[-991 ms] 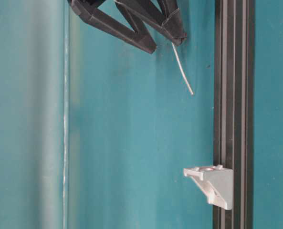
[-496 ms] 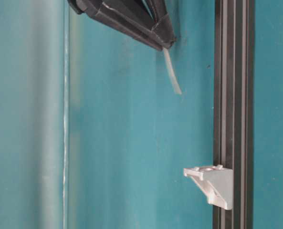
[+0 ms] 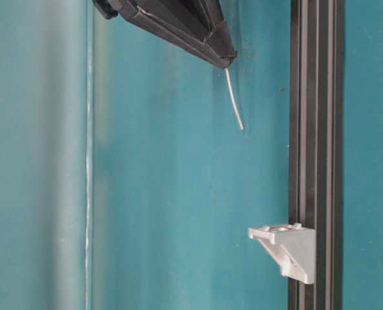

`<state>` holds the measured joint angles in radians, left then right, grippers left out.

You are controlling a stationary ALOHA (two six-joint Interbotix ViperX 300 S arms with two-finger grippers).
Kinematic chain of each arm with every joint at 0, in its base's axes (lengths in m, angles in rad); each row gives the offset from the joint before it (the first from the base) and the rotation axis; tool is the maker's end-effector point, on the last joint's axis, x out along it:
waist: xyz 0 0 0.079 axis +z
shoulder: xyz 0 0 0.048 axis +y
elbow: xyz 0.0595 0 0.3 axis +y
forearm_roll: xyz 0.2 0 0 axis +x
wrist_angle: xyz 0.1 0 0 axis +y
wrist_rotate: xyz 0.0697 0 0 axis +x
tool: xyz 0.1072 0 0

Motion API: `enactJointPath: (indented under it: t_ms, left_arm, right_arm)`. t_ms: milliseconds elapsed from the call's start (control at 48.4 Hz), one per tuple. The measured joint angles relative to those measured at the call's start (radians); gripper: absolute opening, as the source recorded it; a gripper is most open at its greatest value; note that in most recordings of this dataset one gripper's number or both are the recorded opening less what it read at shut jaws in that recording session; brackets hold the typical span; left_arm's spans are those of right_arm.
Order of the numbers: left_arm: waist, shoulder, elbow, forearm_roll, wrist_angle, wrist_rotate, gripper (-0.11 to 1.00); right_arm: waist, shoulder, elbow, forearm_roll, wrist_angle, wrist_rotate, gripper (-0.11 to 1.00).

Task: Insert the wire into the hole on the left side and pull it with the left arm.
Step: 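Lift the wire with the right gripper and swing it toward the rail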

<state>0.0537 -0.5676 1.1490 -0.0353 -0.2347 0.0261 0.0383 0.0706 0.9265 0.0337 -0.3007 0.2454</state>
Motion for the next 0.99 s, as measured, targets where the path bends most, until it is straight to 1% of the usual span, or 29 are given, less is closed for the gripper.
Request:
enactJointPath:
  t_ms: [186, 310, 991]
  left_arm:
    - [0.0, 0.0, 0.006, 0.0, -0.002, -0.008, 0.7]
    - [0.0, 0.0, 0.012, 0.0, 0.0, -0.023, 0.7]
    - [0.0, -0.009, 0.017, 0.0, 0.0, -0.029, 0.7]
  right_arm:
    - [0.0, 0.0, -0.003, -0.002, 0.005, 0.0, 0.01]
    - [0.0, -0.008, -0.009, -0.002, 0.034, 0.0, 0.01]
    - [-0.005, -0.25, -0.025, -0.002, 0.255, -0.002, 0.01]
